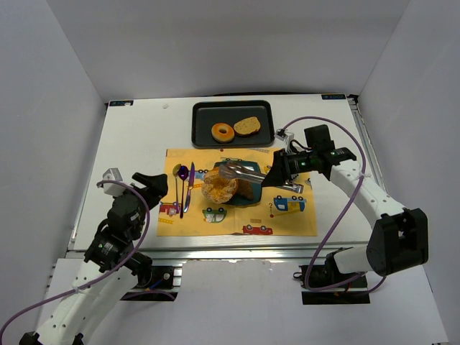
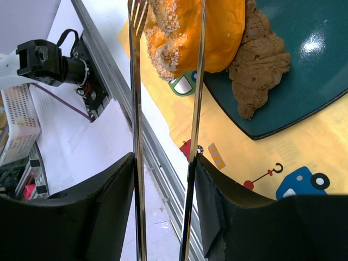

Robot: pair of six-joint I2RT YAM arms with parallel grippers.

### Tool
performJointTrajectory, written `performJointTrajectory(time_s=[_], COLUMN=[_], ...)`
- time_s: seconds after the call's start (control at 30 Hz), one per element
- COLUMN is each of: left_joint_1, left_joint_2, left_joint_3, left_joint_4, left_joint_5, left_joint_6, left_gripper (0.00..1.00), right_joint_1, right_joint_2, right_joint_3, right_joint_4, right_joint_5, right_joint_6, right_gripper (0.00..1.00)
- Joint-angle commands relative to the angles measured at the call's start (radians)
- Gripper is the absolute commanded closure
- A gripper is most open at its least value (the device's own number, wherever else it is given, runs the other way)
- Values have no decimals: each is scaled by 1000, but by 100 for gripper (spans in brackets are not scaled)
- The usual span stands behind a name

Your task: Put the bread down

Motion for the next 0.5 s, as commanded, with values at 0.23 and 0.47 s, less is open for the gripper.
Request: performJointTrajectory(time_s=[0.23, 0.47], left_joint_1=[4, 4], left_joint_2=[-8, -13], left_joint_3=[-10, -7], left_joint_4=[-17, -22], left_joint_5=[-18, -18], left_joint_6=[-3, -4], left_gripper=[18, 18], right_joint_1=[2, 2], right_joint_2=[-49, -81], right_joint_3=[47, 55], right_joint_4=[35, 48], right_joint_5=[-35, -51], right_joint_6=[-8, -11], right_gripper=[46, 46])
